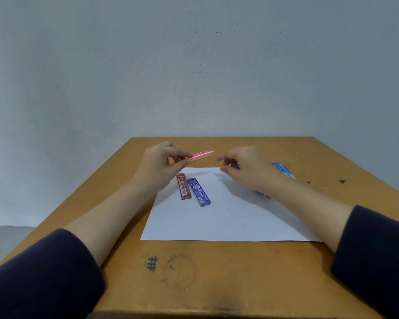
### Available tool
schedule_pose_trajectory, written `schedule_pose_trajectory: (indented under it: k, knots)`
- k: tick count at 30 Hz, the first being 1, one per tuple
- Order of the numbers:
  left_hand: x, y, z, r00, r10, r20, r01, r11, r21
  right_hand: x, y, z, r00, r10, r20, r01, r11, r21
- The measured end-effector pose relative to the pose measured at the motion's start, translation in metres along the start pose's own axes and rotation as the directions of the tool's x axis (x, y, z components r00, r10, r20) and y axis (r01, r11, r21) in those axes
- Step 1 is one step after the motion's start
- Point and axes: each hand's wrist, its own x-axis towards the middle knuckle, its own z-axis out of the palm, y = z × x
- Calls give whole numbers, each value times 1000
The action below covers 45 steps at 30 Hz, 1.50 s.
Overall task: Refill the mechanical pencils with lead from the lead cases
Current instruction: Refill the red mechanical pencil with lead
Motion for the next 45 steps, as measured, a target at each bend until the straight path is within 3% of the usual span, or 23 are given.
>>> schedule_pose_trajectory:
  k: [2, 5, 10, 17, 19, 22, 25, 28, 41, 43, 45]
  knots:
    - [0, 0, 0, 1000, 11, 7, -11, 1000, -9, 1, 0, 1, 989, 37, -141, -27, 997, 71]
    - [-1, 4, 1, 999, 42, 29, -42, 999, -25, 1, -1, 1, 970, 67, -232, -40, 992, 121]
    - [-2, 8, 3, 994, 99, 42, -98, 995, -30, 1, 0, 3, 966, 52, -255, -26, 994, 102]
    - [-2, 3, 4, 997, 73, 35, -71, 997, -43, 2, 1, -1, 965, 57, -258, -46, 998, 48]
    - [-1, 0, 3, 998, 58, 21, -57, 997, -43, 4, 4, -6, 970, 96, -222, -88, 995, 47]
    - [0, -2, 2, 999, 40, 7, -40, 999, -28, 5, 10, -14, 987, 161, -20, -161, 987, -17]
    - [0, -3, 2, 1000, 26, 13, -25, 999, -32, 4, 14, -16, 966, 162, 203, -148, 986, -81]
    - [0, -3, 2, 1000, 24, 13, -24, 999, -26, 2, 12, -15, 946, 147, 289, -128, 988, -83]
    - [-1, 1, 2, 999, 30, 25, -29, 999, -34, 1, 10, -15, 941, 163, 296, -154, 987, -52]
    - [-2, 3, 2, 999, 28, 21, -27, 998, -48, 3, 11, -15, 954, 175, 242, -177, 984, -15]
    - [-3, 6, 3, 999, 32, 6, -31, 998, -62, 5, 10, -13, 966, 209, 152, -229, 965, 129]
